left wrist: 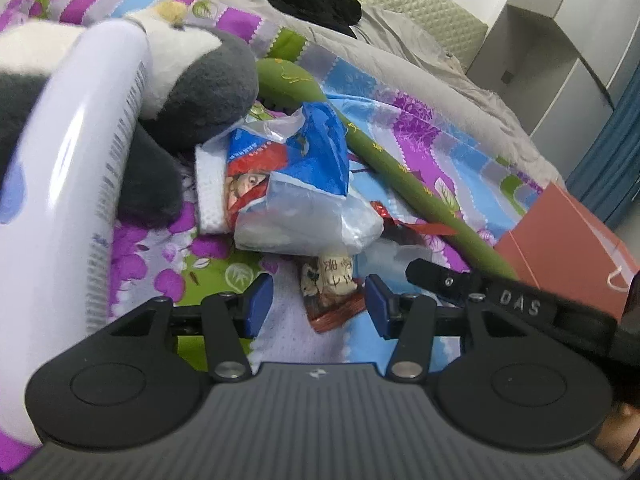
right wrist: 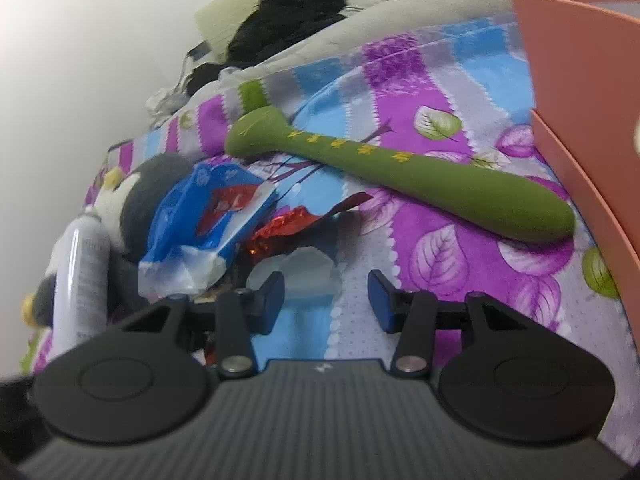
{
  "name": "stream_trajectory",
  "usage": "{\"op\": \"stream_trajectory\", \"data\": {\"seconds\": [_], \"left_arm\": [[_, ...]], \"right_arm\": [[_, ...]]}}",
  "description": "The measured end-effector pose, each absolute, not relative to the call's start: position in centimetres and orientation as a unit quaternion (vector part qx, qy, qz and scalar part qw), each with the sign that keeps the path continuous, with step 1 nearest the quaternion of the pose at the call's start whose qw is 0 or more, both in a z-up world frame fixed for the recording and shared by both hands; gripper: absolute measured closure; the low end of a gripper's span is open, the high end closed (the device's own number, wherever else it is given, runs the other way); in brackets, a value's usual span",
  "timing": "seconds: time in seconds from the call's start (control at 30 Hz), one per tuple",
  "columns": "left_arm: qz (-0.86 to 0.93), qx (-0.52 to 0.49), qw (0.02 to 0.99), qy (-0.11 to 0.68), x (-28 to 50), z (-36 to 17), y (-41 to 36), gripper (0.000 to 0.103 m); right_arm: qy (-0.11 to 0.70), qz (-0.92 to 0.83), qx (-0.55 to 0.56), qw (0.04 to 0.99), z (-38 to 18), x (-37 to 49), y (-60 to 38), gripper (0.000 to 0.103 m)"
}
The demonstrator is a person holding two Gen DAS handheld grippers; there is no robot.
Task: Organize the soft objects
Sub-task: 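Move both open tools toward the snacks beside the penguin plush, then grasp the small wrapped candy with the left tool while the right tool grasps a clear piece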
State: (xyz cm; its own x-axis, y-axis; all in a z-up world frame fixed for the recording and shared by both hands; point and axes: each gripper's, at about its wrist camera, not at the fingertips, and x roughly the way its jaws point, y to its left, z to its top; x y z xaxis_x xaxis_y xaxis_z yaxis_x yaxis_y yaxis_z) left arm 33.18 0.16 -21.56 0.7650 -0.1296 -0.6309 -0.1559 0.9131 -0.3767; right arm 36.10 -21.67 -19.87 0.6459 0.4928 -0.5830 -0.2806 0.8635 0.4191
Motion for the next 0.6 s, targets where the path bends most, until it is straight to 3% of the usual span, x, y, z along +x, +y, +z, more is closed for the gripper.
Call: {"op": "stream_trajectory", "data": {"seconds": [0.17,0.3,0.4,0.6], "left_arm": [[0.004,-0.202,0.917,0.343,34.1,-22.1,-0.2,0.046],[0.004,-0.2,0.918,0.343,34.4,-22.3,-0.4,0.047],[-0.001,-0.195,0.918,0.344,34.6,-22.3,-0.8,0.057],[0.0,-0.176,0.92,0.349,34.0,-21.8,-1.7,0.063]], "right_arm": [[0.354,0.221,0.135,0.899,-20.0,36.6,-21.4,0.055],[0.354,0.234,0.13,0.896,-20.3,37.0,-21.1,0.07],[0.356,0.243,0.134,0.892,-20.4,37.1,-21.0,0.076],[0.359,0.244,0.139,0.89,-20.3,36.5,-21.1,0.09]]}}
